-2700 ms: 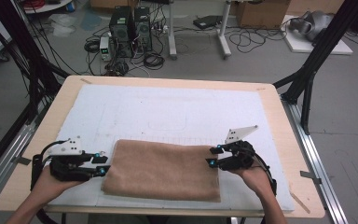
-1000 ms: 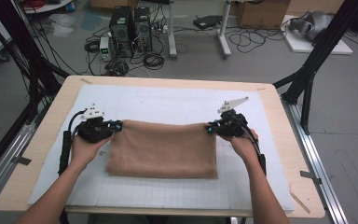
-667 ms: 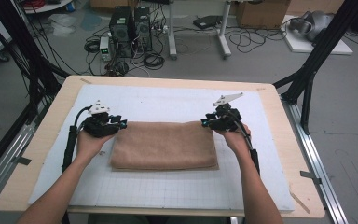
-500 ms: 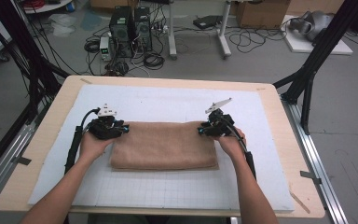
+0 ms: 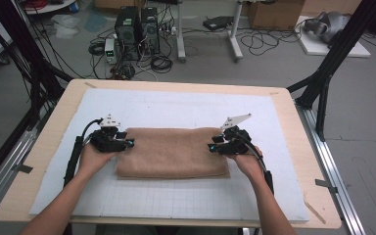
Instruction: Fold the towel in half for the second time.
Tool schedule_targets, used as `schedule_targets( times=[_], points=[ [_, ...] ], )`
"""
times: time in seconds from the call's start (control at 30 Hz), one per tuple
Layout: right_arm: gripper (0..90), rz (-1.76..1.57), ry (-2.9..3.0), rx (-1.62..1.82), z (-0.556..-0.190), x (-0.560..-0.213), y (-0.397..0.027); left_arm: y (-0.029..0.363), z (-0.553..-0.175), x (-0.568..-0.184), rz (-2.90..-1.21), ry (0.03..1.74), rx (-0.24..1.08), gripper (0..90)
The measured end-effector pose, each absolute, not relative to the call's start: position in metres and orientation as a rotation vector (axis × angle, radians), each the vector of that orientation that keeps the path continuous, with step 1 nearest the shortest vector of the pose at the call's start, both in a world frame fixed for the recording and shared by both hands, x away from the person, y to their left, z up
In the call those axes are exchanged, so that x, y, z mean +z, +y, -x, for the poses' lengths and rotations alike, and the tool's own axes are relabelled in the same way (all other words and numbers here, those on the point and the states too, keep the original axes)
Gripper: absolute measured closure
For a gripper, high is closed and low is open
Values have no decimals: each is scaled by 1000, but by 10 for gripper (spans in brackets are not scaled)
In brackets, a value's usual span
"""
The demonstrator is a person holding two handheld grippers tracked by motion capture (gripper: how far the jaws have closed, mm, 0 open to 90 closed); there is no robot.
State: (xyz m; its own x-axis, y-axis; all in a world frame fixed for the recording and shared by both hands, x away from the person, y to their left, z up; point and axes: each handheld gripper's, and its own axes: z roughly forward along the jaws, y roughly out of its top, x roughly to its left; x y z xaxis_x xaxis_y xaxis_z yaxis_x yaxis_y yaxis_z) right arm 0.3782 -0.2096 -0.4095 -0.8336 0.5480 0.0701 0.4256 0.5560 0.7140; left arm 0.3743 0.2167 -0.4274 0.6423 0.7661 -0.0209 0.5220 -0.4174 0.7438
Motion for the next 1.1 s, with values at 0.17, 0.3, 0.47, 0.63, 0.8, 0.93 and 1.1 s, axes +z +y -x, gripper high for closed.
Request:
schedule_targets(
  times=[0.17,0.3,0.47,0.63,0.8,0.93,1.1],
  points=[
    [601,-828,2669,1089,-361,-426,-217,216,-374,-434,-2099,1019,423,541],
    [603,-803,2647,1097,-345,-428,-224,219,-371,-431,-2101,1029,433,526],
    [591,-796,2618,1153,-341,-417,-229,222,-366,-427,-2081,1038,430,510],
    [582,-735,2665,1160,-343,-418,-217,221,-365,-429,-2115,1035,426,504],
    [595,-701,2708,1065,-334,-427,-210,220,-368,-433,-2122,1047,425,493],
    [594,-695,2727,1094,-329,-426,-213,223,-367,-431,-2113,1059,413,480],
    [586,-678,2681,1225,-327,-409,-215,224,-351,-421,-2068,1001,408,478]
  ],
)
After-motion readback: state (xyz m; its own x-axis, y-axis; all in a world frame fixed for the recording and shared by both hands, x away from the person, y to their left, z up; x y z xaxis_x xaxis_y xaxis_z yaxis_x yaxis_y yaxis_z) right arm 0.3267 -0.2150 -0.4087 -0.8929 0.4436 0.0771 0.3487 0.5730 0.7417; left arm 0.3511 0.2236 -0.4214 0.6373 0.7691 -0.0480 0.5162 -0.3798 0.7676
